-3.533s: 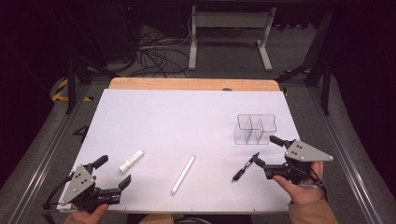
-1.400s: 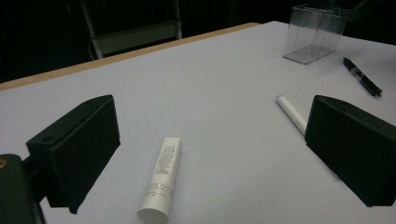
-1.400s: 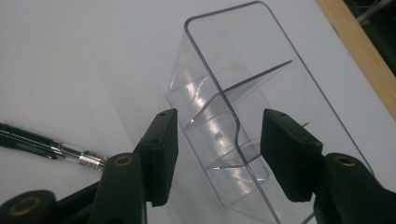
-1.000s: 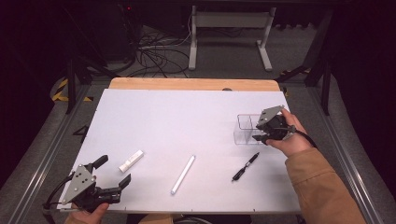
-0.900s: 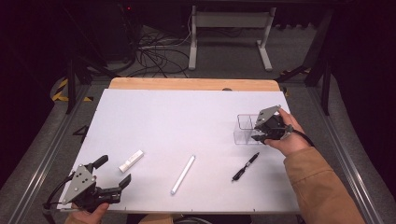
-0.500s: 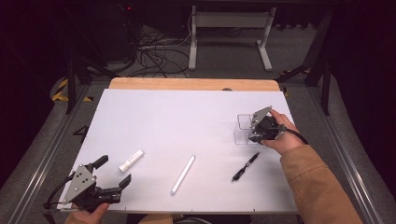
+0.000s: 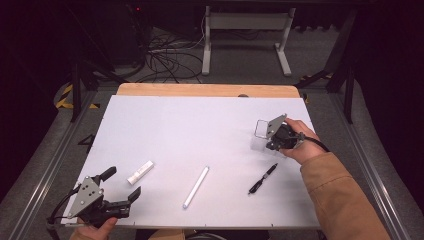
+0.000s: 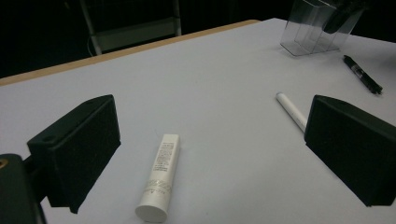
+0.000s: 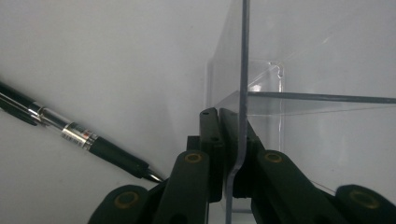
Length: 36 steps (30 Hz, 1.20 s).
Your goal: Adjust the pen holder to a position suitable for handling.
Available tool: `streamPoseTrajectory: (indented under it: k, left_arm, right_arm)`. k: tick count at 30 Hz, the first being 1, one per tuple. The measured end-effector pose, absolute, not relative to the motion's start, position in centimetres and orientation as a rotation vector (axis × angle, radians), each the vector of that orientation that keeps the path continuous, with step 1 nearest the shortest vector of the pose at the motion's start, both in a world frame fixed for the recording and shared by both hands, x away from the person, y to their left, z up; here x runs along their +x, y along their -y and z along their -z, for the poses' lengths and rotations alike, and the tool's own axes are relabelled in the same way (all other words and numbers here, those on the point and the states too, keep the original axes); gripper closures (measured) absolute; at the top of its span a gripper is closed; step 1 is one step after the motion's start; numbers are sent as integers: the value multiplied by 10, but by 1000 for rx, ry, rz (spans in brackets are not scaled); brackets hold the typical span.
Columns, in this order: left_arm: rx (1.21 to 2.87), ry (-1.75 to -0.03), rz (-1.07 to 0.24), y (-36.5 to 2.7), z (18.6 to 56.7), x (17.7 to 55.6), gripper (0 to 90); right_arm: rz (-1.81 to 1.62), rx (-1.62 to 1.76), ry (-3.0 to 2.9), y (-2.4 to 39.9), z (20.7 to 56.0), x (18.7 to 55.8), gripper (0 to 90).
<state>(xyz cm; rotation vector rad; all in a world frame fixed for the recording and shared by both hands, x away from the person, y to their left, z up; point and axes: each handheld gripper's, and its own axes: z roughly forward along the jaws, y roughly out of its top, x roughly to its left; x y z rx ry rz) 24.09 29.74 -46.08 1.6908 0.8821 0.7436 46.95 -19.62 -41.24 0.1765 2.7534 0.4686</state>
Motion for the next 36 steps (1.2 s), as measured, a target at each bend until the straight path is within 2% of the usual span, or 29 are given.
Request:
streamPoseTrajectory:
  k: [6, 15, 28, 36]
  left_arm:
    - [1692, -884, -745, -297, 461, 241, 42]
    - [1687, -883, -739, -299, 462, 241, 42]
    - [1682, -891, -732, -301, 463, 240, 42]
    - [1679, -898, -728, -302, 463, 239, 42]
  right_arm:
    - [-553, 121, -2752, 174, 398, 465, 881]
    - [-585, -23, -2785, 107, 384, 460, 880]
    - [-594, -137, -2846, 40, 399, 463, 880]
    - [-578, -177, -2874, 15, 409, 464, 879]
